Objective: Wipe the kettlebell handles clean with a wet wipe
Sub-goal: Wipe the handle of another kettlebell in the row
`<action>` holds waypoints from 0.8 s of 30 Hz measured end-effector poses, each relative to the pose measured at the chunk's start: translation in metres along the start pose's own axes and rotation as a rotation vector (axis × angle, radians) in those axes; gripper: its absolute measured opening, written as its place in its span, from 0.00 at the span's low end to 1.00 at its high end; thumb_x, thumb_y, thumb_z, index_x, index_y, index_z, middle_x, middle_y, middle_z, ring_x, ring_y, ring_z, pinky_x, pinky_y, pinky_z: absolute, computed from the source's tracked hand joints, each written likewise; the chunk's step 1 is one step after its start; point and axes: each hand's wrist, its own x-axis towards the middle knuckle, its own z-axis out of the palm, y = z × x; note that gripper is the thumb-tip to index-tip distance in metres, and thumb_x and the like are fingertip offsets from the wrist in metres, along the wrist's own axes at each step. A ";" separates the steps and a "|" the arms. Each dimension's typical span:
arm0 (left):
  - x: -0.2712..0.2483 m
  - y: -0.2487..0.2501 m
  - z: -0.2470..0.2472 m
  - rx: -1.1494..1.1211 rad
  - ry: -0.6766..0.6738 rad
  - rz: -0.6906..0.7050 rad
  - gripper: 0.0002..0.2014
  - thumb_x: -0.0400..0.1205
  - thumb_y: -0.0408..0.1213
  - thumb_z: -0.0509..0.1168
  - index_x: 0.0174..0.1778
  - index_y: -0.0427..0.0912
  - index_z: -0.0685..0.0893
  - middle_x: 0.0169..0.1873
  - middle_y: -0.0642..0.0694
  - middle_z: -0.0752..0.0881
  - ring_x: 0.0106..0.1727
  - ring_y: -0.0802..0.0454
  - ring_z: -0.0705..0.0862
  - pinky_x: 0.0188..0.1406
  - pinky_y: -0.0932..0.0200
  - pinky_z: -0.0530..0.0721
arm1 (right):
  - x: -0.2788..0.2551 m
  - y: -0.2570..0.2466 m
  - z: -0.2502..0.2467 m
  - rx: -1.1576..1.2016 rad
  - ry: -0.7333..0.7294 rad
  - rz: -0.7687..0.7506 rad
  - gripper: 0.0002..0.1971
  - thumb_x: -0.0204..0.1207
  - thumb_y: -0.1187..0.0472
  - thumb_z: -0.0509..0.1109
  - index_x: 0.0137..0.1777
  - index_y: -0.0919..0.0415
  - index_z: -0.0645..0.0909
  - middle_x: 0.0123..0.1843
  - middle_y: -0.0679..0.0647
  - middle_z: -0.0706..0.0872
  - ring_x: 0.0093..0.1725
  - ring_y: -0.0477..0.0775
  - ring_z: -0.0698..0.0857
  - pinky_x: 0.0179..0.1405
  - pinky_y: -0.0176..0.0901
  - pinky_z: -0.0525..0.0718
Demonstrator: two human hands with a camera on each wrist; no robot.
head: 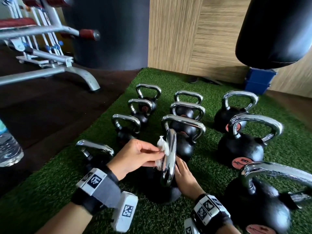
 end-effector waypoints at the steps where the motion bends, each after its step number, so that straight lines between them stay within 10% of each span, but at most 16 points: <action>1: -0.004 -0.002 -0.002 0.019 -0.019 0.024 0.13 0.76 0.26 0.77 0.56 0.29 0.92 0.46 0.39 0.95 0.47 0.51 0.94 0.45 0.59 0.92 | 0.000 0.000 0.000 -0.007 0.005 -0.005 0.25 0.90 0.56 0.53 0.85 0.60 0.60 0.86 0.55 0.64 0.86 0.52 0.63 0.84 0.46 0.61; 11: -0.022 -0.027 -0.013 0.116 -0.169 0.050 0.10 0.70 0.37 0.82 0.46 0.41 0.96 0.46 0.40 0.95 0.50 0.47 0.94 0.49 0.57 0.92 | -0.003 -0.005 0.000 -0.036 -0.001 0.025 0.27 0.89 0.51 0.49 0.86 0.60 0.59 0.86 0.56 0.64 0.86 0.54 0.63 0.83 0.47 0.62; 20: -0.026 -0.053 -0.011 0.588 -0.095 0.097 0.09 0.74 0.38 0.82 0.48 0.53 0.97 0.43 0.60 0.94 0.45 0.68 0.90 0.47 0.65 0.87 | -0.006 -0.018 -0.008 -0.050 -0.060 0.111 0.33 0.83 0.42 0.48 0.86 0.55 0.62 0.86 0.53 0.66 0.84 0.53 0.66 0.84 0.47 0.64; 24: -0.017 -0.035 -0.018 0.487 -0.127 0.032 0.12 0.72 0.42 0.83 0.51 0.49 0.96 0.45 0.54 0.95 0.48 0.59 0.92 0.54 0.54 0.90 | -0.008 -0.049 -0.049 -0.291 0.028 0.167 0.16 0.85 0.52 0.64 0.69 0.48 0.83 0.66 0.50 0.88 0.60 0.50 0.87 0.64 0.45 0.84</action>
